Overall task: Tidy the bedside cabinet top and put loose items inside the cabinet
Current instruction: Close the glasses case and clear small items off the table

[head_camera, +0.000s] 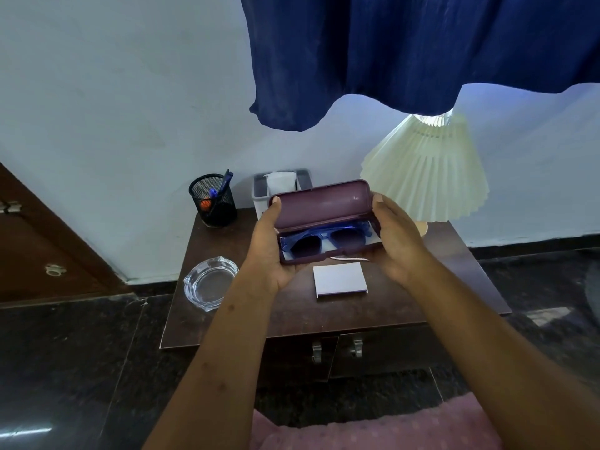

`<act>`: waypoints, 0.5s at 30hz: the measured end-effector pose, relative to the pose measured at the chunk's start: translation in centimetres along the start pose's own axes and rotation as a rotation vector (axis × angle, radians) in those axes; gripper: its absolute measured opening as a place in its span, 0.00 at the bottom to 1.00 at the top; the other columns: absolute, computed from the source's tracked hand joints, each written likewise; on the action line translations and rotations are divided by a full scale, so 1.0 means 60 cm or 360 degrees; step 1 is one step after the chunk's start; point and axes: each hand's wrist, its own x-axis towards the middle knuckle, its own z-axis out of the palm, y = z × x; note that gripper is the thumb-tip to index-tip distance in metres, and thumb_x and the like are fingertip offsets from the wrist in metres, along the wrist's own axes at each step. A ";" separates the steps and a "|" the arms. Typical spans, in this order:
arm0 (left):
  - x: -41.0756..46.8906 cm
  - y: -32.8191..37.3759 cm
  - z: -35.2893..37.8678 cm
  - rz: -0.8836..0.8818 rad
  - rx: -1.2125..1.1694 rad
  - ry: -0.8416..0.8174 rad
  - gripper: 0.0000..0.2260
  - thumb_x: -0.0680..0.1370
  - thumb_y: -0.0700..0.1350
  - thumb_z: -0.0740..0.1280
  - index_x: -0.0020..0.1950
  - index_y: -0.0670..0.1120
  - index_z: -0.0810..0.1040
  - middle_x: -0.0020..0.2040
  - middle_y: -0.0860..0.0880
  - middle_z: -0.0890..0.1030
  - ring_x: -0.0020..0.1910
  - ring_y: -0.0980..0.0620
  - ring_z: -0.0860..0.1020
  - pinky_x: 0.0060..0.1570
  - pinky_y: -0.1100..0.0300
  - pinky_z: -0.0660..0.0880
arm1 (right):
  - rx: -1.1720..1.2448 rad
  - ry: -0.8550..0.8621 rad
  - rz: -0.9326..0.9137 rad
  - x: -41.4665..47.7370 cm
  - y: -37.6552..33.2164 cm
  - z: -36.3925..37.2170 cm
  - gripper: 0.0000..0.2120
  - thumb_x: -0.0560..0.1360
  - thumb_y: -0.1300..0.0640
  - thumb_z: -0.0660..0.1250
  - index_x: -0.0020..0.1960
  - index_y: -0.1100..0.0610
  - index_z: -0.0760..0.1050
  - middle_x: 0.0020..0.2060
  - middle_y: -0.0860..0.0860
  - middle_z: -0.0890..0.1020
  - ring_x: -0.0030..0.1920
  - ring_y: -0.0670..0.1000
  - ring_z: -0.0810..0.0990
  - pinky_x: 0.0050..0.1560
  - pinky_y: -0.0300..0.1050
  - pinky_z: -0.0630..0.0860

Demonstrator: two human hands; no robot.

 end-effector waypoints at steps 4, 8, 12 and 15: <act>0.006 0.006 -0.003 0.0122 -0.0248 -0.0146 0.21 0.73 0.57 0.63 0.59 0.45 0.78 0.50 0.42 0.82 0.48 0.40 0.81 0.53 0.40 0.76 | 0.0225 -0.0004 0.0152 0.003 -0.001 0.008 0.17 0.80 0.43 0.55 0.57 0.50 0.77 0.53 0.55 0.81 0.52 0.55 0.80 0.38 0.56 0.81; 0.009 0.004 -0.007 0.0218 -0.0312 -0.0071 0.25 0.72 0.65 0.61 0.53 0.45 0.78 0.48 0.43 0.82 0.46 0.41 0.82 0.48 0.41 0.78 | 0.0353 -0.0003 0.0367 0.000 0.007 0.015 0.22 0.77 0.39 0.55 0.60 0.52 0.75 0.53 0.56 0.82 0.52 0.59 0.82 0.36 0.53 0.81; 0.007 0.002 -0.005 0.0252 -0.0333 0.0084 0.27 0.72 0.67 0.60 0.49 0.44 0.79 0.44 0.43 0.84 0.43 0.43 0.83 0.45 0.44 0.80 | 0.0384 0.0018 0.0344 0.005 0.013 0.018 0.17 0.78 0.44 0.60 0.58 0.54 0.75 0.52 0.55 0.81 0.53 0.57 0.80 0.35 0.54 0.81; 0.005 0.001 -0.002 0.0307 -0.0433 0.0134 0.25 0.73 0.64 0.61 0.31 0.43 0.74 0.34 0.45 0.82 0.37 0.45 0.81 0.45 0.51 0.79 | 0.0311 -0.0051 0.0259 0.010 0.016 0.018 0.10 0.77 0.52 0.63 0.44 0.57 0.77 0.43 0.53 0.81 0.49 0.54 0.79 0.40 0.55 0.82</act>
